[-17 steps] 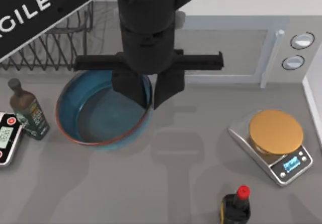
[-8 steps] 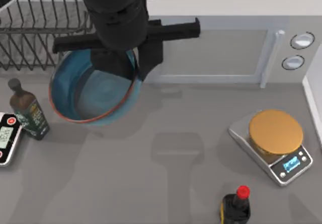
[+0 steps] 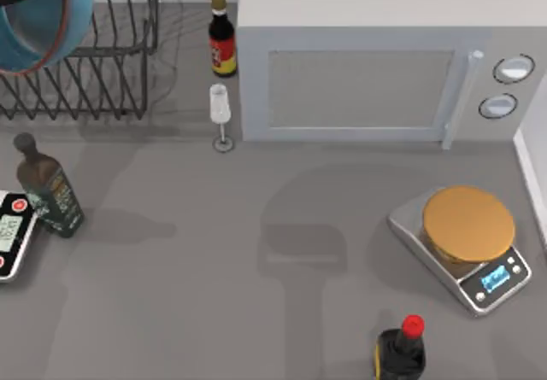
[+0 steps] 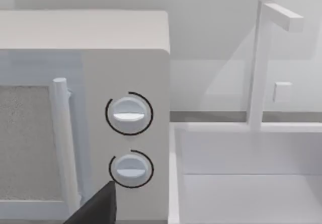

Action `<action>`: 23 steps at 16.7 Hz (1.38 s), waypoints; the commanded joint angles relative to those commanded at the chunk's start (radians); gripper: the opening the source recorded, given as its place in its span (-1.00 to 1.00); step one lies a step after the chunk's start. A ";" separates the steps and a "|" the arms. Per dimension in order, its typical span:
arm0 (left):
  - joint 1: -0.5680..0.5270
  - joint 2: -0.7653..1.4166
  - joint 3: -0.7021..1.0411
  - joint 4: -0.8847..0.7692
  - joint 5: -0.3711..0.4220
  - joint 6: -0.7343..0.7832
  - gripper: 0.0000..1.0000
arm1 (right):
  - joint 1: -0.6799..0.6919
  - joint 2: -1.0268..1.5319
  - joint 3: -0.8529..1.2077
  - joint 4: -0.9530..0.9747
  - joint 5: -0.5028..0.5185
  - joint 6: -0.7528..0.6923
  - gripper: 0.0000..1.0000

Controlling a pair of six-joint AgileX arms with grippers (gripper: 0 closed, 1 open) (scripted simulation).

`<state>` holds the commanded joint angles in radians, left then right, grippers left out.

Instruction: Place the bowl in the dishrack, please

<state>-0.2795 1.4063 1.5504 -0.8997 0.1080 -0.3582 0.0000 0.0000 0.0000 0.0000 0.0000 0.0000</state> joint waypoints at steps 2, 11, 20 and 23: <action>0.116 -0.124 -0.114 0.186 0.023 0.097 -1.00 | 0.000 0.000 0.000 0.000 0.000 0.000 1.00; 0.458 -0.513 -0.435 0.671 0.098 0.369 -1.00 | 0.000 0.000 0.000 0.000 0.000 0.000 1.00; 0.449 -0.447 -0.435 0.740 0.092 0.371 -1.00 | 0.000 0.000 0.000 0.000 0.000 0.000 1.00; 0.434 -0.298 -0.448 0.896 0.080 0.371 -1.00 | 0.000 0.000 0.000 0.000 0.000 0.000 1.00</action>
<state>0.1544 1.1079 1.1022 -0.0034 0.1883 0.0132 0.0000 0.0000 0.0000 0.0000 0.0000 0.0000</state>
